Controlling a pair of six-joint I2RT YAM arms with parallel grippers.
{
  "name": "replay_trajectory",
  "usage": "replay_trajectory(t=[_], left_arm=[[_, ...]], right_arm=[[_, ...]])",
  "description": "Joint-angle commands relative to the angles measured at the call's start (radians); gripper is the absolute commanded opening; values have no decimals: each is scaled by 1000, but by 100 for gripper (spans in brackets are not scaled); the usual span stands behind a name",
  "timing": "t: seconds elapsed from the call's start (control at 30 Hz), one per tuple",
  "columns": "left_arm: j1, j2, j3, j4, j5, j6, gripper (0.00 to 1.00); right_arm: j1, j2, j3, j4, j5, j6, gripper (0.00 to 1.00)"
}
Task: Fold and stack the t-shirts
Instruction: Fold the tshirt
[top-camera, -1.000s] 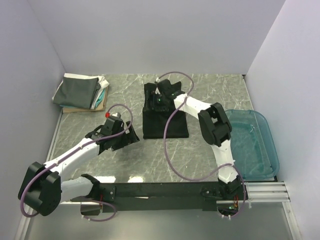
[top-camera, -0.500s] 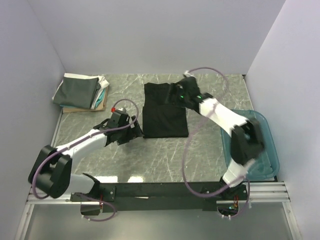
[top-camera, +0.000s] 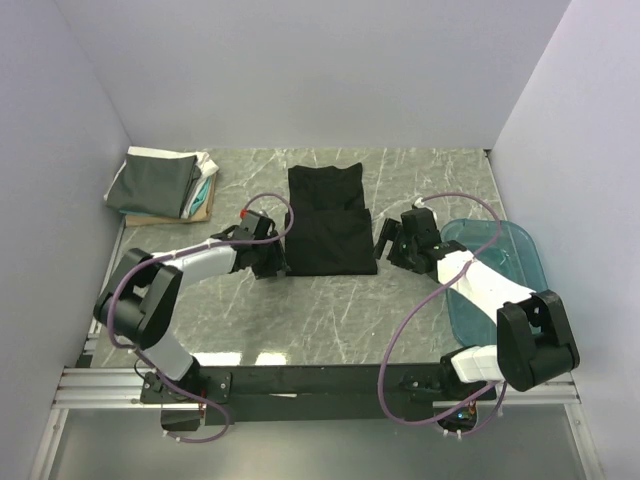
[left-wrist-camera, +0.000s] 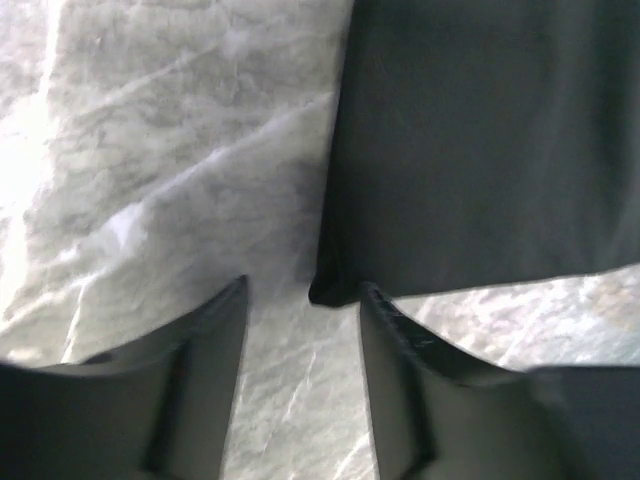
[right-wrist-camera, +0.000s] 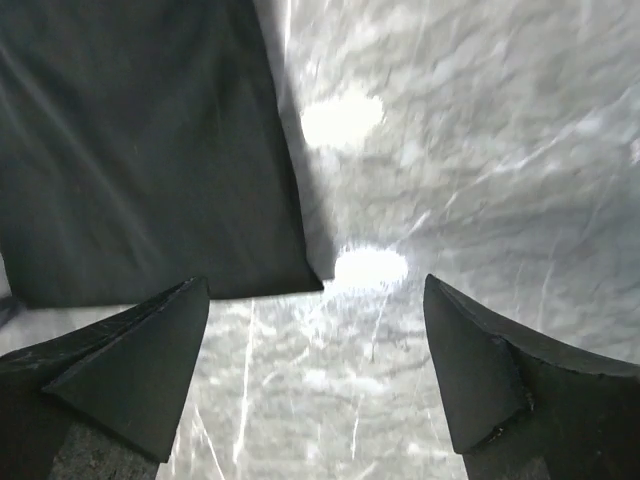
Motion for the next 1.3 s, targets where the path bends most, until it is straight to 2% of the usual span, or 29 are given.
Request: replay_trajectory(t=[0.0, 0.23, 0.33, 0.37, 0.43, 0.5, 0.53, 0.57, 0.7, 0.83, 0.87, 0.97, 1.07, 1.27], left_arm=[[-4, 40, 67, 8, 9, 31, 50], [-4, 88, 87, -9, 0, 48, 41], [-4, 118, 93, -11, 19, 51, 24], [-4, 135, 97, -12, 23, 51, 11], [-4, 154, 101, -8, 37, 51, 5], [-4, 163, 102, -11, 37, 54, 1], [-4, 170, 105, -14, 37, 59, 1], [-4, 171, 107, -15, 31, 61, 1], [-4, 164, 96, -6, 23, 62, 1], [-5, 145, 76, 11, 11, 53, 1], [-5, 138, 67, 21, 11, 50, 1], [-12, 109, 15, 76, 16, 38, 1], [-24, 80, -30, 96, 8, 27, 1], [-56, -13, -145, 112, -18, -21, 1]], right_arm=[[-1, -17, -6, 57, -72, -13, 92], [-1, 111, 6, 76, -138, -5, 75], [-1, 160, 12, 82, -148, -1, 73], [-1, 173, 14, 89, -151, -1, 70], [0, 197, 20, 96, -166, -4, 69], [-1, 214, 29, 100, -172, -5, 64], [0, 226, 32, 102, -180, -5, 63], [0, 231, 34, 112, -197, -4, 57], [-1, 253, 32, 122, -232, 18, 47], [-1, 253, 20, 131, -249, 25, 29], [0, 253, 18, 134, -246, 25, 21], [0, 256, 11, 132, -234, 19, 8], [0, 251, -3, 131, -247, 16, 2], [25, 164, -100, 102, -250, 16, 0]])
